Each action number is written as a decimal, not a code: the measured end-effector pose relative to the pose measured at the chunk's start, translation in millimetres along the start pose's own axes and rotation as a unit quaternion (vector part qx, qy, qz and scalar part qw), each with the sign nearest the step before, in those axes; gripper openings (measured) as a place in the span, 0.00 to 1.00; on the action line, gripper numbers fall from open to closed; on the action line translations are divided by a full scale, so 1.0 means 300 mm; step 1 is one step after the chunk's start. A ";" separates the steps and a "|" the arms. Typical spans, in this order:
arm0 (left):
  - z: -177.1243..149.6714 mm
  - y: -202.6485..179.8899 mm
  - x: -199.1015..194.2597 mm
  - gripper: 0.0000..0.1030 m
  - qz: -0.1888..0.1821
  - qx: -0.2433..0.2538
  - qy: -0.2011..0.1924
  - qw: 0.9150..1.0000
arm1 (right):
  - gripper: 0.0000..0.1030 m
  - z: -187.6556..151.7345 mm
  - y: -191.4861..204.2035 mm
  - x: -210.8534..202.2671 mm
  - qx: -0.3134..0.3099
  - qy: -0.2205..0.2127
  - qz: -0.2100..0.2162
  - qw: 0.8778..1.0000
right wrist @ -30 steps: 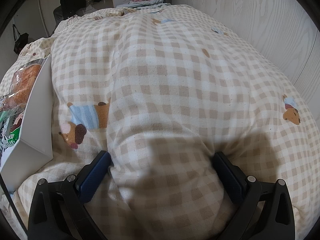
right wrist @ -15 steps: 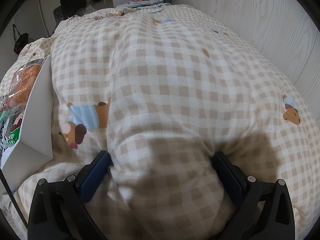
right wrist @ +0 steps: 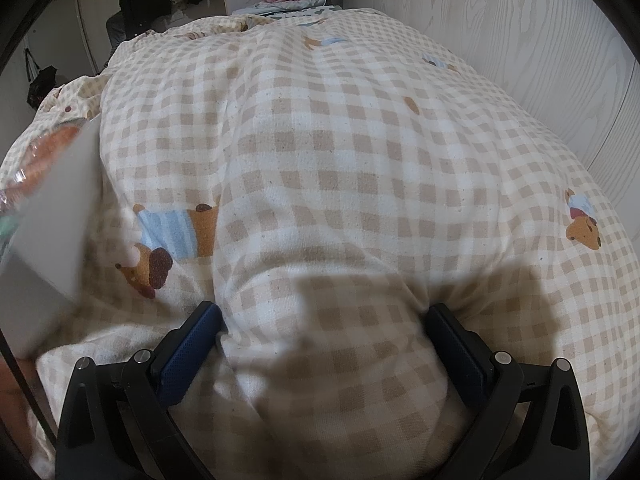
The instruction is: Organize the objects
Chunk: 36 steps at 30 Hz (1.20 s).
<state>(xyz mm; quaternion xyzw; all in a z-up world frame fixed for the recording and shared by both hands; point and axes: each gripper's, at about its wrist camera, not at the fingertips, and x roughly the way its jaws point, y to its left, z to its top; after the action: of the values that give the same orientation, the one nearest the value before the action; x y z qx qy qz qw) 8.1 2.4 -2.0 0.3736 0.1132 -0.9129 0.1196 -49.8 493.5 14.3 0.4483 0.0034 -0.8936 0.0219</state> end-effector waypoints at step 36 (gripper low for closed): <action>0.001 0.000 -0.003 1.00 -0.006 -0.007 0.009 1.000 | 1.00 -0.048 -0.031 -0.053 0.040 0.064 -0.039 0.996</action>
<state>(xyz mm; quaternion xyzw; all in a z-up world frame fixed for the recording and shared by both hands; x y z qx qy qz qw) 8.5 2.3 -1.2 0.3806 0.1231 -0.9091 0.1161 -29.1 503.6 18.4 0.5045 -0.0141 -0.8627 -0.0310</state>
